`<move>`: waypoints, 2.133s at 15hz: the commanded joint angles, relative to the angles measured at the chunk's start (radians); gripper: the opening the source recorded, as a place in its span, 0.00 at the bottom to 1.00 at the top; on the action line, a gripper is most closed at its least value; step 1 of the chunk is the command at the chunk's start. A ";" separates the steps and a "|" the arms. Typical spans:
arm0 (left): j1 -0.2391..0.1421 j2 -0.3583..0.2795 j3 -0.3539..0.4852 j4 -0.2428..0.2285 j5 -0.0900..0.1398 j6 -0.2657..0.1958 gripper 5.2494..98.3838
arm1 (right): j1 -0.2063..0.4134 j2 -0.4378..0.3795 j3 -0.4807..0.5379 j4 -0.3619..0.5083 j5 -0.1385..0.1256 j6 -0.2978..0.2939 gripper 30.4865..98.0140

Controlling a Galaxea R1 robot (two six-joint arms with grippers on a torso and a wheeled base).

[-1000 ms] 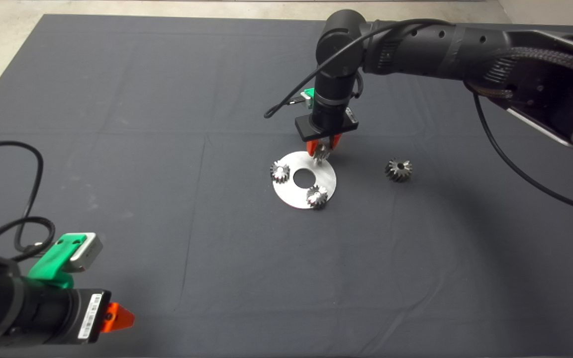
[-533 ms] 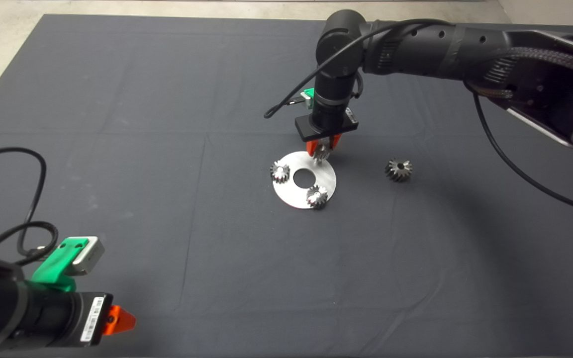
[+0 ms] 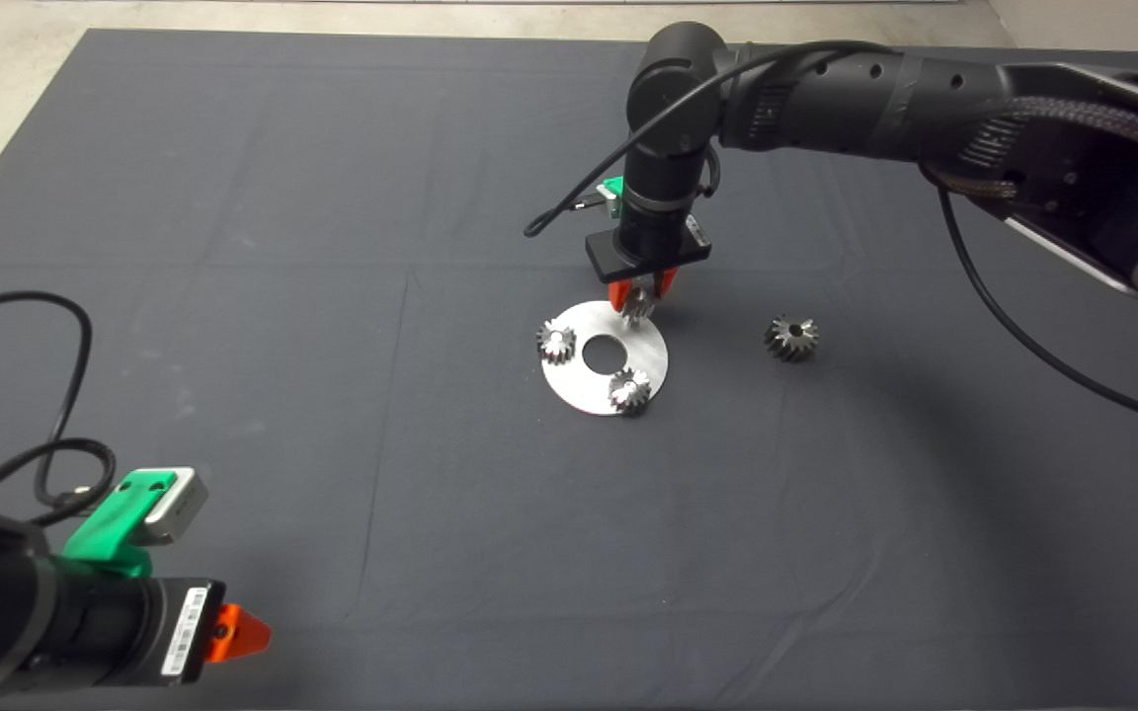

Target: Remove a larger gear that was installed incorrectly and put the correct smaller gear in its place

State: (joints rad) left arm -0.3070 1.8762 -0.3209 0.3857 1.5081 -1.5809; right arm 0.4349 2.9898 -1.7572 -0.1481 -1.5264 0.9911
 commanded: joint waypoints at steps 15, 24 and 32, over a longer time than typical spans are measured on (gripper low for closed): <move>0.000 -0.001 0.013 0.007 0.001 -0.005 0.84 | -0.002 -0.002 0.024 0.039 -0.094 -0.005 0.06; 0.027 0.031 0.004 0.024 -0.002 -0.007 0.84 | -0.007 0.002 0.024 0.038 -0.090 -0.002 0.07; 0.035 0.041 -0.001 0.031 -0.002 -0.010 0.84 | -0.023 0.001 0.021 0.033 -0.089 -0.002 0.07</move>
State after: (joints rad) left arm -0.2709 1.9177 -0.3209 0.4089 1.5009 -1.5851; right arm 0.4204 2.9862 -1.7430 -0.1496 -1.5302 0.9915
